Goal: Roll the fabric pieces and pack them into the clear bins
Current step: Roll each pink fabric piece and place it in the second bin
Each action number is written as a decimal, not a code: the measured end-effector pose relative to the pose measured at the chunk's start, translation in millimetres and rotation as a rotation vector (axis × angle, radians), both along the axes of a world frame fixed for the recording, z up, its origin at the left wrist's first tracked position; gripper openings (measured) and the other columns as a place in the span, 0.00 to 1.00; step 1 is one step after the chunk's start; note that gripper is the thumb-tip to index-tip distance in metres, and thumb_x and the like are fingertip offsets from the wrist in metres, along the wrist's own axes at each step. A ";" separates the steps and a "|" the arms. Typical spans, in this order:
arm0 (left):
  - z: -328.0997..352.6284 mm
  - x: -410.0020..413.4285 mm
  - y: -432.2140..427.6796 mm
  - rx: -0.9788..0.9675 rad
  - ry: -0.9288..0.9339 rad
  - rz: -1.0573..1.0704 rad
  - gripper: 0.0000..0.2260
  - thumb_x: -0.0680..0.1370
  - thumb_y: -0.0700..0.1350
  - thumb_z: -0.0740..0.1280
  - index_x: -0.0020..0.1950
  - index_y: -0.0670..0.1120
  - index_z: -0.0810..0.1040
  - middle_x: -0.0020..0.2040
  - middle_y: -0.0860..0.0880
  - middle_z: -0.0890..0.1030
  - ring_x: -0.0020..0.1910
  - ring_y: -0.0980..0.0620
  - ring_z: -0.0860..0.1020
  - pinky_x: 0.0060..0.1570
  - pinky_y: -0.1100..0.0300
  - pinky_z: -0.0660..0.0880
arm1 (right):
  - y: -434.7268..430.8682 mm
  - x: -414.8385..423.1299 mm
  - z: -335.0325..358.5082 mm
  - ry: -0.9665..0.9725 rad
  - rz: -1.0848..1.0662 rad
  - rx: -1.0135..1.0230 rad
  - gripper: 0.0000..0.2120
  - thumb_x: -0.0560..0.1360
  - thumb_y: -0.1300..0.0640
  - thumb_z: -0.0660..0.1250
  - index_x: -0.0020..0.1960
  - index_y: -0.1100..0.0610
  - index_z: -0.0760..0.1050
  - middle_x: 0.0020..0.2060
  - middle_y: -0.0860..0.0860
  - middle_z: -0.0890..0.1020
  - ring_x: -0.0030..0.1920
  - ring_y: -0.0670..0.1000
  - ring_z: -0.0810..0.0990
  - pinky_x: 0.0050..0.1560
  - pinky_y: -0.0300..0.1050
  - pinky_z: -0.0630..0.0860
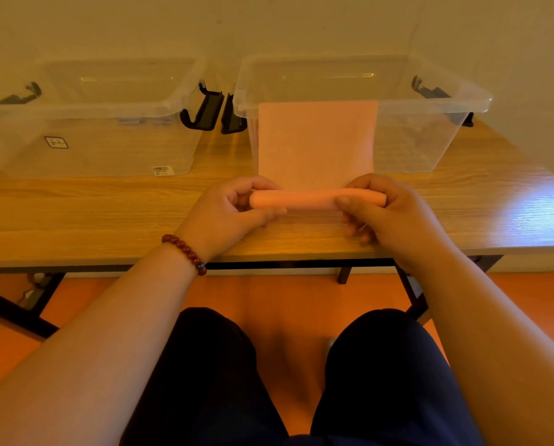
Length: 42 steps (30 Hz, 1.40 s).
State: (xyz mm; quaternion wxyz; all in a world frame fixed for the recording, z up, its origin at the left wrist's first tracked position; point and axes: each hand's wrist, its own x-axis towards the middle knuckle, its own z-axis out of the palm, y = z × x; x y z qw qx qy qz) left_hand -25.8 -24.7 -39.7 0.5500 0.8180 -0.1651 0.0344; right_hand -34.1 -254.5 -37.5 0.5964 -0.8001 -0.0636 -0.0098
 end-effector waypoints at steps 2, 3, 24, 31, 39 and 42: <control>-0.3 0.5 0.4 0.022 -0.002 -0.004 0.09 0.72 0.48 0.71 0.48 0.59 0.77 0.39 0.61 0.82 0.38 0.62 0.79 0.39 0.70 0.76 | 0.8 -0.1 0.6 0.006 0.005 -0.013 0.05 0.76 0.53 0.68 0.50 0.52 0.79 0.36 0.49 0.83 0.35 0.47 0.79 0.35 0.41 0.75; -0.5 0.9 0.7 0.035 -0.004 -0.002 0.09 0.74 0.46 0.70 0.49 0.60 0.77 0.38 0.61 0.82 0.38 0.63 0.79 0.39 0.71 0.75 | 1.4 -0.3 1.3 0.008 0.008 -0.021 0.05 0.76 0.53 0.68 0.50 0.52 0.79 0.36 0.49 0.83 0.35 0.47 0.79 0.35 0.41 0.75; 0.0 6.4 -24.9 -0.017 0.051 0.163 0.07 0.82 0.48 0.58 0.53 0.57 0.75 0.48 0.62 0.73 0.34 0.69 0.78 0.36 0.73 0.74 | 4.0 9.6 4.0 0.071 0.023 0.191 0.17 0.72 0.65 0.72 0.54 0.49 0.73 0.46 0.53 0.82 0.45 0.53 0.85 0.48 0.47 0.81; 7.3 9.6 -17.8 -0.064 0.121 0.069 0.07 0.81 0.46 0.60 0.56 0.55 0.73 0.48 0.58 0.78 0.38 0.63 0.82 0.34 0.71 0.75 | 2.1 11.9 0.8 0.098 0.034 0.272 0.13 0.72 0.67 0.71 0.51 0.53 0.75 0.40 0.50 0.84 0.44 0.50 0.84 0.48 0.43 0.80; 0.3 8.2 -6.1 -0.057 0.123 0.055 0.11 0.75 0.40 0.69 0.51 0.56 0.76 0.46 0.56 0.82 0.42 0.63 0.81 0.42 0.71 0.77 | 3.6 14.0 -0.9 0.116 0.025 0.289 0.09 0.72 0.66 0.71 0.49 0.55 0.77 0.35 0.47 0.84 0.44 0.50 0.83 0.49 0.42 0.80; -0.9 9.2 -6.7 -0.108 0.123 0.102 0.09 0.77 0.41 0.67 0.50 0.55 0.76 0.41 0.55 0.83 0.40 0.62 0.82 0.39 0.71 0.76 | 3.0 12.1 -2.0 0.092 -0.009 0.269 0.12 0.74 0.67 0.70 0.53 0.54 0.77 0.41 0.48 0.84 0.45 0.49 0.84 0.49 0.43 0.79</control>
